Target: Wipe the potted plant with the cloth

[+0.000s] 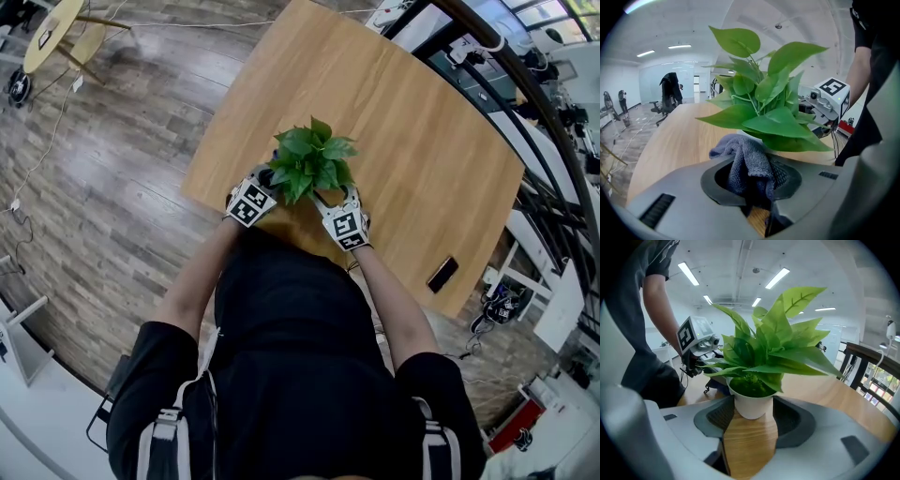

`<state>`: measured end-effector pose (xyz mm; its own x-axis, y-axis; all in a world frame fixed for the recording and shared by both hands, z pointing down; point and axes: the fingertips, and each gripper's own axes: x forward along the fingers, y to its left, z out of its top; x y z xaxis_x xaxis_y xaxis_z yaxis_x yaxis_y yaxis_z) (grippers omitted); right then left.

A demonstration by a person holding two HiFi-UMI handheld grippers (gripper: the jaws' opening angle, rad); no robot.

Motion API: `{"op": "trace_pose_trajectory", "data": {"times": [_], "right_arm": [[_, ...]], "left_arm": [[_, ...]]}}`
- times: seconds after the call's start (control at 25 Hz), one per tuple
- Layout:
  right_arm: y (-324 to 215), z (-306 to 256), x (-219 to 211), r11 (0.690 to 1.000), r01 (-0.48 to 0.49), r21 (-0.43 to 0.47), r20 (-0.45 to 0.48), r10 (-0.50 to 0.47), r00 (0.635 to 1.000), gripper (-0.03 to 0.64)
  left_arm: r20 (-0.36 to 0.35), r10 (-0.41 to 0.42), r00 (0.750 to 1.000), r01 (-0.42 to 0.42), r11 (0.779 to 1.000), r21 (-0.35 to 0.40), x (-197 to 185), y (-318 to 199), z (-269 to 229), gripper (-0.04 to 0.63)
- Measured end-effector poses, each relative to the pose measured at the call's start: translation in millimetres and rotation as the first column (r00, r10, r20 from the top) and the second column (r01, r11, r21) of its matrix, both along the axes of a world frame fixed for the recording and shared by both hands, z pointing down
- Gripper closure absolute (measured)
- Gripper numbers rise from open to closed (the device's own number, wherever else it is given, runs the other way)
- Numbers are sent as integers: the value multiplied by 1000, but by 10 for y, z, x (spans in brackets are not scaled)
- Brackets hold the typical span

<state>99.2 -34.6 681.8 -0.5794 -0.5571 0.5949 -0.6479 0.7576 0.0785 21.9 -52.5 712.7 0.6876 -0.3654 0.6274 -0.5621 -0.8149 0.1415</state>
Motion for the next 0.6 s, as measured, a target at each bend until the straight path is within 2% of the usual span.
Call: {"op": "trace_pose_trajectory", "data": {"times": [0.32,0.6], "right_arm": [[0,7,-1,998,-54,-14,19,54,998,376],[2,20,-19,999,-50,-2,37,50,998,376]], "left_arm": [[-18,25,1000,-25,1000,-2,28,132,-121,482],[-35,45,998,-46,998,-35,89,335,-64,482]]}}
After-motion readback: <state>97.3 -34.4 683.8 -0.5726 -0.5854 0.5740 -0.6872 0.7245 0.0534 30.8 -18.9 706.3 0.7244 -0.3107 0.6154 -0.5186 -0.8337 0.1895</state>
